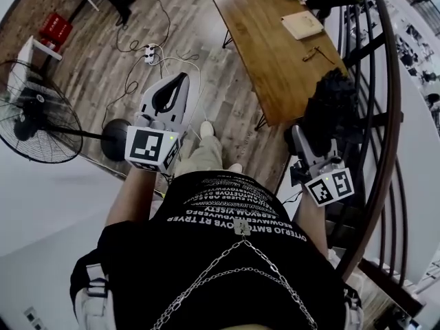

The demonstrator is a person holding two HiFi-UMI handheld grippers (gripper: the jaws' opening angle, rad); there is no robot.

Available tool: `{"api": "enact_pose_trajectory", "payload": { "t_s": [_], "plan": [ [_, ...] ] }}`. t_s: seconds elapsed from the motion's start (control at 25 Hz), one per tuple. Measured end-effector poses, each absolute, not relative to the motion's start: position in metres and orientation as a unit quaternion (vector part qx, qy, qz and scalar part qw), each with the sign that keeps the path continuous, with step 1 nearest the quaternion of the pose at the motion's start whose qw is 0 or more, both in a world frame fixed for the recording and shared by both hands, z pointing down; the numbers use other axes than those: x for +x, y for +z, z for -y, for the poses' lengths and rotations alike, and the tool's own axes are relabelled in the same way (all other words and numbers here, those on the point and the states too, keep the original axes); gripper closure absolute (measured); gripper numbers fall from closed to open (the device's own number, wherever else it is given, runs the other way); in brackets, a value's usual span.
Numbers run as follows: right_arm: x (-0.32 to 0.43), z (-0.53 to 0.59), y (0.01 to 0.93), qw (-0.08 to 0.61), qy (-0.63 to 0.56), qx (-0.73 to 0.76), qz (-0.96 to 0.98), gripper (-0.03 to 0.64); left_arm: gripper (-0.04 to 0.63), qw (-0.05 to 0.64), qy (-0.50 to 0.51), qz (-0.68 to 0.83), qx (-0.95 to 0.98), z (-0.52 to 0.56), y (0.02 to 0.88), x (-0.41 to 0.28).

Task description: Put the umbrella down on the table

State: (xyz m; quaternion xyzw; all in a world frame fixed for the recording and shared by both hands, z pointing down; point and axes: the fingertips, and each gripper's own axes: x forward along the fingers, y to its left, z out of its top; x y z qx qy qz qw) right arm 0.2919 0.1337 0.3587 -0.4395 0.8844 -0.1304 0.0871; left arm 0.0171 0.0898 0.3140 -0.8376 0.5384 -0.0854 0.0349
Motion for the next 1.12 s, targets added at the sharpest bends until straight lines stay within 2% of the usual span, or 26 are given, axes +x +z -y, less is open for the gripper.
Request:
{"api": "enact_pose_trajectory", "payload": {
  "t_s": [0.76, 1.12],
  "plan": [
    [0.245, -0.049, 0.361, 0.061, -0.137, -0.413, -0.899, 0.348, 0.566, 0.0, -0.076, -0.567, -0.82, -0.025, 0.333, -0.033],
    [0.223, 0.002, 0.355, 0.054, -0.141, -0.436, -0.887, 0.348, 0.566, 0.03, -0.061, -0.555, -0.829, 0.045, 0.319, -0.049]
  ]
}}
